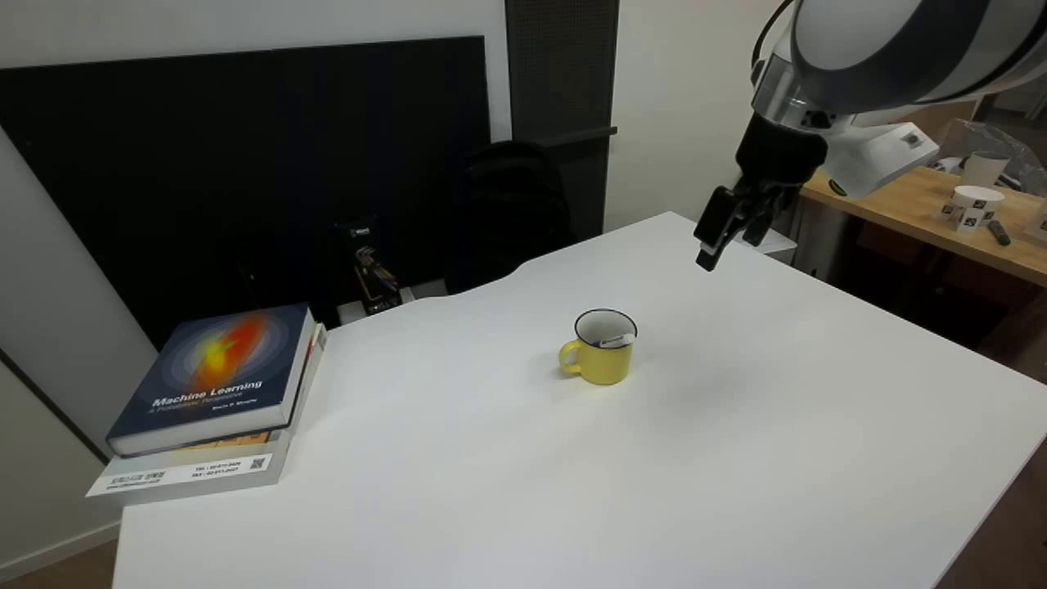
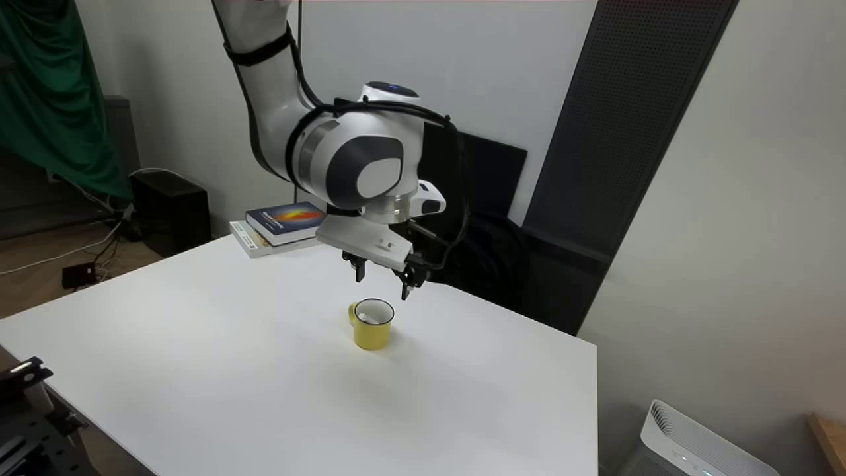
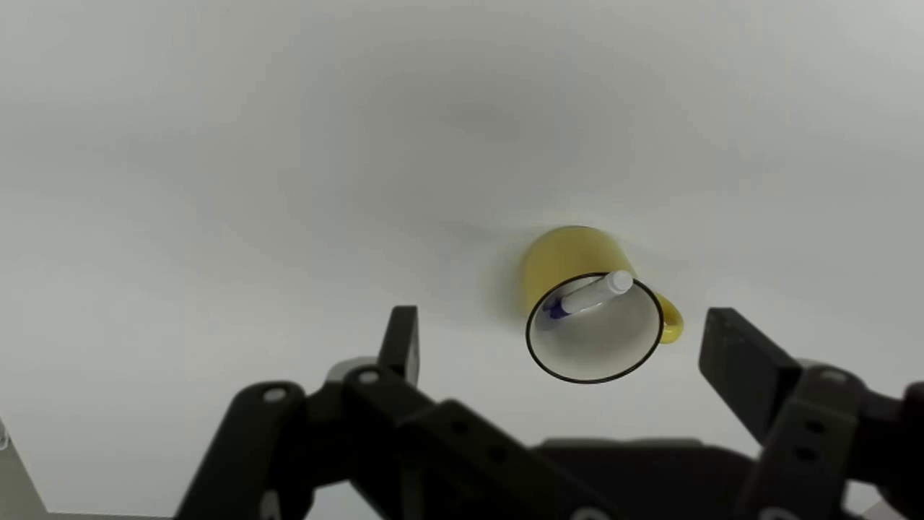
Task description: Remove the pen from the cup and place it on the table
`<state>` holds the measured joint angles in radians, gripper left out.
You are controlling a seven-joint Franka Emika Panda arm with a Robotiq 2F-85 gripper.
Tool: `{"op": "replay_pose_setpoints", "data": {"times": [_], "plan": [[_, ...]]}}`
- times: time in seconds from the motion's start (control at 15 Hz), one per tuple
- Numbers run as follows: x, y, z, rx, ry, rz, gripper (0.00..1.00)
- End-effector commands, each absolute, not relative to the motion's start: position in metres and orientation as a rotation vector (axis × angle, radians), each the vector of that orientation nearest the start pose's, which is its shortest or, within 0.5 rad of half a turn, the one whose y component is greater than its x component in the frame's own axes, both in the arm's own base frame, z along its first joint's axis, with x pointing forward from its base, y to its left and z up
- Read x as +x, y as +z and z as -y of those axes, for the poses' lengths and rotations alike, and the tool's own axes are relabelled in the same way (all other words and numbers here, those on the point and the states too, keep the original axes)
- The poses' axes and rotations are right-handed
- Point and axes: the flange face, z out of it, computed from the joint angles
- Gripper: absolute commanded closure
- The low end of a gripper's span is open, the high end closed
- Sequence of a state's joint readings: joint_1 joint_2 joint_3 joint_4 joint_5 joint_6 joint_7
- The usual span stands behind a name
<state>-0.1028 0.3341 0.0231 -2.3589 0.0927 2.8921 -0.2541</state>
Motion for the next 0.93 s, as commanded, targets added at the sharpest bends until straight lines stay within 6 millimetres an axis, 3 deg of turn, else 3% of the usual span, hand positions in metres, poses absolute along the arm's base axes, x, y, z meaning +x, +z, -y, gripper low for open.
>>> {"op": "replay_pose_setpoints", "data": {"times": [0.0,0.8,0.87], "plan": [[0.5277,0.2069,0.0465,-3.118,-0.314,0.132,0.0],[0.5276,0.2069,0.0465,-3.118,-0.314,0.131,0.0],[0.5288,0.1998,0.0472,-3.124,-0.291,0.124,0.0]]}}
